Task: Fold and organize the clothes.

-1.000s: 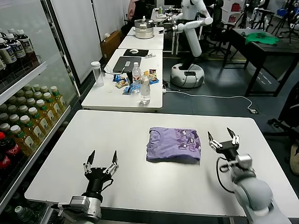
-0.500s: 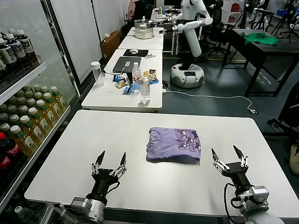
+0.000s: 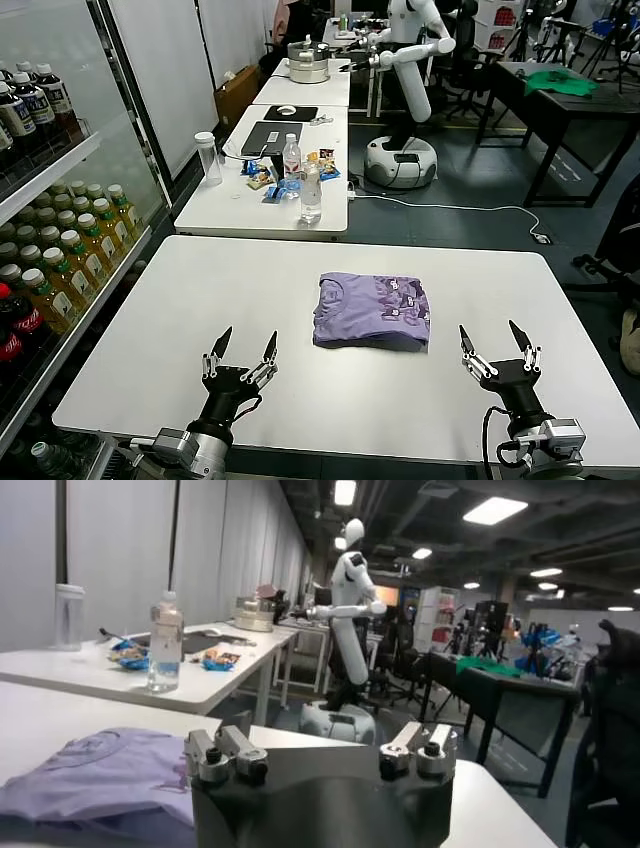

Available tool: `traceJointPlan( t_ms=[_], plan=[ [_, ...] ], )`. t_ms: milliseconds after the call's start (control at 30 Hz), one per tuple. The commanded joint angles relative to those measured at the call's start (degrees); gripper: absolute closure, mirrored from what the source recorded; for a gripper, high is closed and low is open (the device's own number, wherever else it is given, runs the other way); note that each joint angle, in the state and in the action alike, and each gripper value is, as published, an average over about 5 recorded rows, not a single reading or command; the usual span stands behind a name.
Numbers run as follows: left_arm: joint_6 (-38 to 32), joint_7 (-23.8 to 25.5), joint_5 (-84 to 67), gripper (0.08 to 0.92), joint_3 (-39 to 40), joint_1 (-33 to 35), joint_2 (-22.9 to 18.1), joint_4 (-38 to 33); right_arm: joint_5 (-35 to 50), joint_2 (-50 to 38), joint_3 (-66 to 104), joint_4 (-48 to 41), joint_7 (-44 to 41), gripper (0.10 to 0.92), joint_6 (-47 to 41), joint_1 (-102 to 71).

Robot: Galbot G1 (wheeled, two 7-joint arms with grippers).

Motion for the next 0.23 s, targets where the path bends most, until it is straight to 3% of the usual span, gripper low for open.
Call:
traceJointPlan(
  t_ms=[33,233],
  plan=[
    [0.1,0.6,-0.1,0.177,0.0,0.1,-0.1,-0.2,-0.3,0.7,0.4,1.5,1.7,0.203,0.5,-1.6],
    [0.1,0.6,0.0,0.177,-0.1,0.1,-0.3,-0.2,-0.6,0.9,0.4,1.8,2.2,0.203,-0.4,-1.5]
  ],
)
